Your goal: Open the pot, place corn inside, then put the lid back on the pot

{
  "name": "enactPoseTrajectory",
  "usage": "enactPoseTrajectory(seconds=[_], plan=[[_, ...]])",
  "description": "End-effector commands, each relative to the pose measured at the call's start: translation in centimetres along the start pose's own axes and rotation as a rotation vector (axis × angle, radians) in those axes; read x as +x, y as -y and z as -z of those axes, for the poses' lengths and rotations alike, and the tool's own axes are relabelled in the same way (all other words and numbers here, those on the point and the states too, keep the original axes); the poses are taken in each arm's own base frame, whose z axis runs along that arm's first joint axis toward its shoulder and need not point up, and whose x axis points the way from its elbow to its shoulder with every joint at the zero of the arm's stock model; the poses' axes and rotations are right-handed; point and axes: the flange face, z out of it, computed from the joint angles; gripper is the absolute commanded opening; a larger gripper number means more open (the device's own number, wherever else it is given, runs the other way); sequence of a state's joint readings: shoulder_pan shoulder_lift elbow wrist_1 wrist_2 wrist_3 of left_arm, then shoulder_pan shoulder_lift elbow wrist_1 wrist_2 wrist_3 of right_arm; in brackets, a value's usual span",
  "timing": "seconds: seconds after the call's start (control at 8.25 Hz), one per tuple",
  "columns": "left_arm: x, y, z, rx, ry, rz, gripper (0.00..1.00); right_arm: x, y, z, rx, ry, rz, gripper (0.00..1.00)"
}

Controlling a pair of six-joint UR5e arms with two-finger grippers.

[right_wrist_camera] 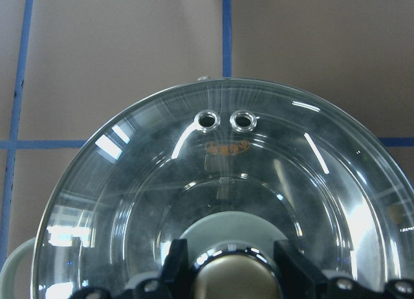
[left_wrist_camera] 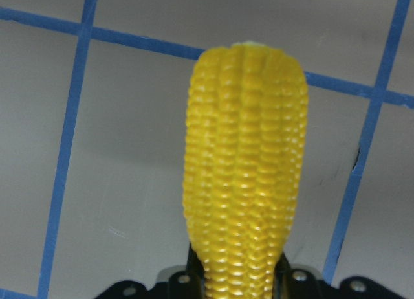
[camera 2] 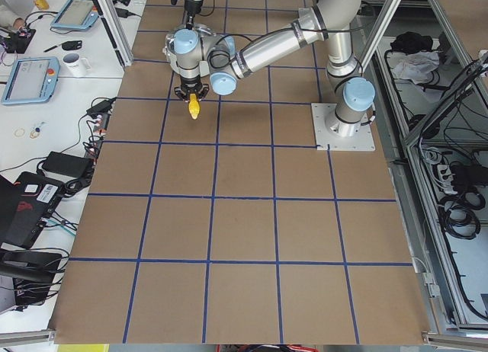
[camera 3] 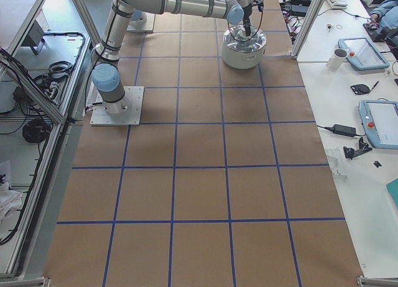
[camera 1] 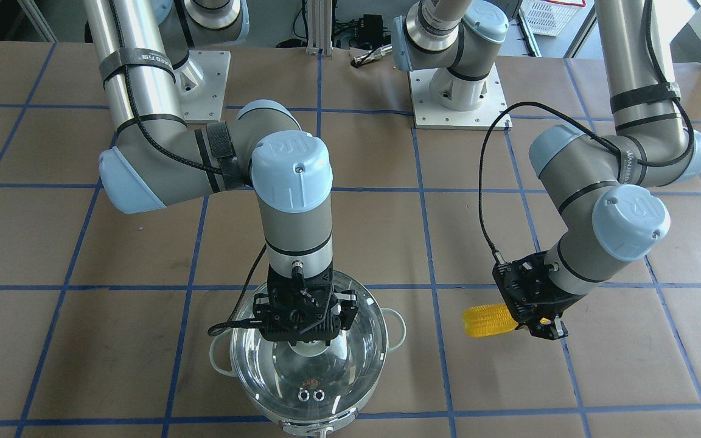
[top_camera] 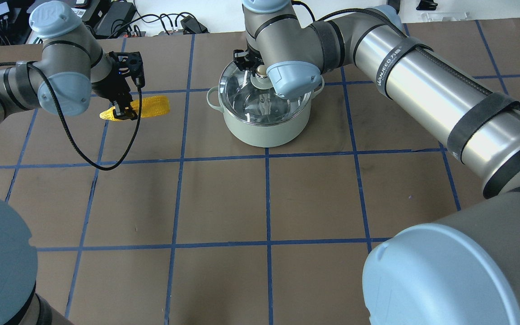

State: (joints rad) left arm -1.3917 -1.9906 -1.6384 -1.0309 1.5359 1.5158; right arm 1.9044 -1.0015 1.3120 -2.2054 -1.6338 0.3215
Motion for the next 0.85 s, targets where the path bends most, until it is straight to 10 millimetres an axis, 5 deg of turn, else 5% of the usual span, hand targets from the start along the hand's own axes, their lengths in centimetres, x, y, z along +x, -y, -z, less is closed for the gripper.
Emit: enactPoseTrajectory(seconds=[0.0,0.36,0.61,0.73], plan=[[0.0,-0.1,0.1,-0.004,0.001,0.001,0.0,0.1,0.2,0.8,0.01,0.002,0.0,0.39],[0.1,0.2,0.6,-0.003,0.012,-0.004,0.0,1.0,1.1,4.8,0.044,-0.011,0.033,0.38],[1.1,2.5,3.2,0.011,0.052,0.035,0.0,5.7,1.7,11.0,0.019,-0.024,0.062,0.39],[1.8,5.3,5.0,0.021,0.12,0.058,0.0,8.8,1.6,14.1,-0.009,-0.015,0.056,0.39]])
